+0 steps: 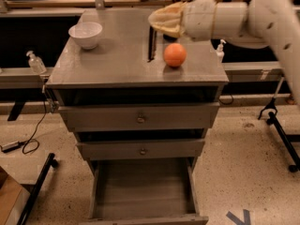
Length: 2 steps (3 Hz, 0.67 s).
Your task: Pick rxbar chocolate from bottom drawer and place on counter
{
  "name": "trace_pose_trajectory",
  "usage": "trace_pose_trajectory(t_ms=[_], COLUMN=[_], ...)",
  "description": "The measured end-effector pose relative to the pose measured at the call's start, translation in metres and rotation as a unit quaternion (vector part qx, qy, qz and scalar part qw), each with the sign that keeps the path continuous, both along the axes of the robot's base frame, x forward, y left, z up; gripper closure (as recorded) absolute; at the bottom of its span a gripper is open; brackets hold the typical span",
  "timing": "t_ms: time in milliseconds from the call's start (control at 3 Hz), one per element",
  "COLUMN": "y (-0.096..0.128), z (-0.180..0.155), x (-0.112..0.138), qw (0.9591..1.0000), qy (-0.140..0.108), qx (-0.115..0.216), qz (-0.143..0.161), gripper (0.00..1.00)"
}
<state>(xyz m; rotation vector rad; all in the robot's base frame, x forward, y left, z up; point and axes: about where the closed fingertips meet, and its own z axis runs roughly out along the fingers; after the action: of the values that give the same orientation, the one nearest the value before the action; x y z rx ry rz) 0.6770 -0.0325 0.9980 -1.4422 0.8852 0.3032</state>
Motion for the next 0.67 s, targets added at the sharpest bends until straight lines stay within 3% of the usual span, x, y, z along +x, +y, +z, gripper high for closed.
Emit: trace_pose_trajectory(t_ms=[667], y=[0.035], z=[-0.048], x=[0.035], qw=[0.9976], qy=[0.021], qx=[0.046], qz=[0.048], gripper=[0.50])
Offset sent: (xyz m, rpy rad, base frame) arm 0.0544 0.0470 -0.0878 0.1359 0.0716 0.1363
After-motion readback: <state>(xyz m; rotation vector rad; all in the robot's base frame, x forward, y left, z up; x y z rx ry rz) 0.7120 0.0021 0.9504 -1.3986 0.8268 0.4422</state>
